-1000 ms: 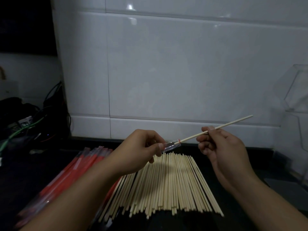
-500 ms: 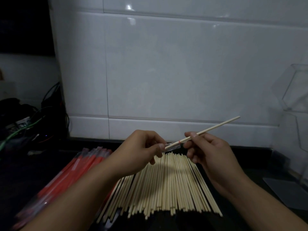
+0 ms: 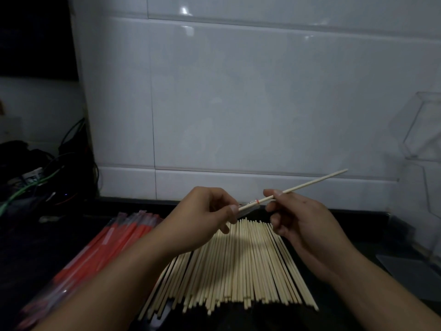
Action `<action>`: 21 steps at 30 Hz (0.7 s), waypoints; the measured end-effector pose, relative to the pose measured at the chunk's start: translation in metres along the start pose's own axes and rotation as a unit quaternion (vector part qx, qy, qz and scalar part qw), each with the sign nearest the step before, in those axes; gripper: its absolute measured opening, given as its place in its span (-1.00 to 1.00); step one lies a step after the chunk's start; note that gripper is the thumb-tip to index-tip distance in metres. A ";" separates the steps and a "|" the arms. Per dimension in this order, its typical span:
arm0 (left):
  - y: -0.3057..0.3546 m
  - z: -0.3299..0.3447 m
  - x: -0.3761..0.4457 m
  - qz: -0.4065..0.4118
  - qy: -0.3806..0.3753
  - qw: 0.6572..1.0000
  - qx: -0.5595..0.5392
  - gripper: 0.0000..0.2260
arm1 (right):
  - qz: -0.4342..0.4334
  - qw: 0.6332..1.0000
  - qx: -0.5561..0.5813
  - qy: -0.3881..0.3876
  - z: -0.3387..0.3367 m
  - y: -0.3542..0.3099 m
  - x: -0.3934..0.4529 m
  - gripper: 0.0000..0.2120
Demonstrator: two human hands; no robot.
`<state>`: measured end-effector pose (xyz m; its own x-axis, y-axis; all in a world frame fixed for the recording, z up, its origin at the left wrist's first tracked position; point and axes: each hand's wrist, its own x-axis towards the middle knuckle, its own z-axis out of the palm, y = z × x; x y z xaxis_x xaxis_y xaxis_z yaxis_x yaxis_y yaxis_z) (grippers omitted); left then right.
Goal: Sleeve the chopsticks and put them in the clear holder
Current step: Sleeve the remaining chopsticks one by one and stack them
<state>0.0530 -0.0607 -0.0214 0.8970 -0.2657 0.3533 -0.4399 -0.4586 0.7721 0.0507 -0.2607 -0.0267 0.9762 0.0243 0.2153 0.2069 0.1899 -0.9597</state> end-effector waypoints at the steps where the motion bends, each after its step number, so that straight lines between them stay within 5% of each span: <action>1: 0.001 0.001 0.000 0.002 0.000 1.000 0.000 -0.90 | 0.004 0.999 -0.032 -0.016 0.001 0.001 -0.002 -0.78; 6: 0.000 0.000 0.000 -0.001 0.016 1.000 0.002 -0.90 | 0.018 0.992 -0.114 -0.058 0.007 0.003 -0.007 -0.76; 10: -0.003 -0.003 0.000 -0.008 0.037 0.999 -0.005 -0.89 | -0.091 0.979 -0.113 0.140 -0.003 -0.008 -0.002 -0.39; 12: -0.004 -0.003 0.001 -0.009 0.040 0.999 -0.007 -0.89 | -0.110 0.974 -0.099 0.173 -0.009 -0.011 -0.001 -0.34; 19: -0.004 -0.002 0.001 -0.005 0.042 0.999 -0.002 -0.90 | -0.065 0.971 -0.208 -0.093 0.006 -0.007 -0.014 -0.48; 21: -0.003 -0.003 0.001 -0.005 0.046 0.999 -0.004 -0.90 | -0.077 0.961 -0.248 -0.093 0.007 -0.006 -0.015 -0.47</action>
<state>0.0551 -0.0571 -0.0224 0.9018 -0.1817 0.3922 -0.4307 -0.4533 0.7804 0.0342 -0.2548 -0.0233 0.9128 0.2167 0.3462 0.3983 -0.2852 -0.8718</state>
